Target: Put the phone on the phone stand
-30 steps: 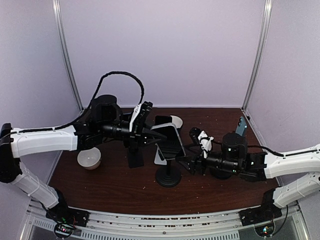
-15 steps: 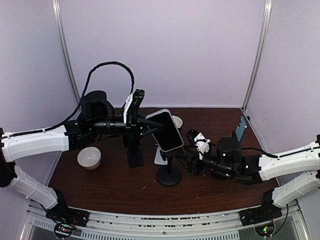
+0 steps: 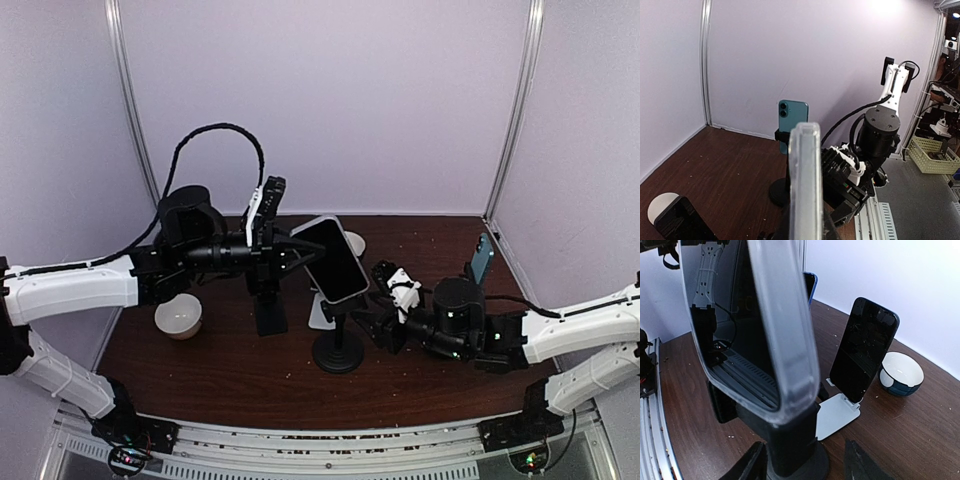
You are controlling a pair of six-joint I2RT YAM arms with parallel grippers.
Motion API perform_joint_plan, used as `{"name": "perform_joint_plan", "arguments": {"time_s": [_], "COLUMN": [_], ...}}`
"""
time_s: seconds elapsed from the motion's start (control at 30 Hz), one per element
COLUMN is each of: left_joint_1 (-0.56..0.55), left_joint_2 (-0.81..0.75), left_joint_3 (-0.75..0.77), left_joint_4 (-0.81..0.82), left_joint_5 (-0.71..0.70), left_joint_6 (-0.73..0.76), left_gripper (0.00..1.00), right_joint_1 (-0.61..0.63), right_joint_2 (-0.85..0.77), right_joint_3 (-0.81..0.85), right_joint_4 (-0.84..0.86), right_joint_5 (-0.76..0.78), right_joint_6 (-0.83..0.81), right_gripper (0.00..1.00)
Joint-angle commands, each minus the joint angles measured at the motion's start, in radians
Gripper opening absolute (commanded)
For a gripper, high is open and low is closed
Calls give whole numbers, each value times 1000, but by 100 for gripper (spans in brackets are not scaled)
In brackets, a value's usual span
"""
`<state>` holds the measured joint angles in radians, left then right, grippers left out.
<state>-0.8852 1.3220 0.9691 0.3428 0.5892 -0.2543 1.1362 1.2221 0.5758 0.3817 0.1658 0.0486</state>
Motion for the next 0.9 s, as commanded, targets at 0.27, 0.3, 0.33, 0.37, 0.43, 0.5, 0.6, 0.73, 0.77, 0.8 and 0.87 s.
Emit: {"name": "perform_joint_plan", "arguments": {"time_s": [0.27,0.3,0.33,0.37,0.43,0.5,0.6,0.73,0.77,0.8,0.87], "left_joint_1": [-18,-18,-18,-18,-18,-22,-28,-41,-46,-48,-52], "left_joint_2": [21,19,16,15,10,11,11,24,27,31,34], "left_joint_3": [-10,-12,-14,-16,-18,-15,-17,-15,-13,-10,-10], "left_joint_4": [162,161,160,160,149,128,116,122,117,113,110], "left_joint_5": [-21,-23,-23,-24,-27,-33,-42,-40,-41,-42,-43], "left_joint_6": [-27,-26,-25,-25,-16,-2,20,35,39,40,39], "left_gripper": [0,0,0,0,0,0,0,0,0,0,0], "right_joint_1": [10,10,10,10,10,11,14,13,13,13,13], "right_joint_2": [-51,-48,-45,-43,-45,-50,-49,-33,-27,-23,-11], "right_joint_3": [39,43,42,44,40,35,27,29,33,38,43], "right_joint_4": [-46,-39,-28,-22,-20,-17,-4,11,5,0,-11], "right_joint_5": [37,40,47,54,58,50,57,80,79,78,72], "right_joint_6": [-8,-5,-4,-2,1,11,40,52,53,56,62], "right_gripper": [49,46,43,39,37,40,44,31,28,24,19]}}
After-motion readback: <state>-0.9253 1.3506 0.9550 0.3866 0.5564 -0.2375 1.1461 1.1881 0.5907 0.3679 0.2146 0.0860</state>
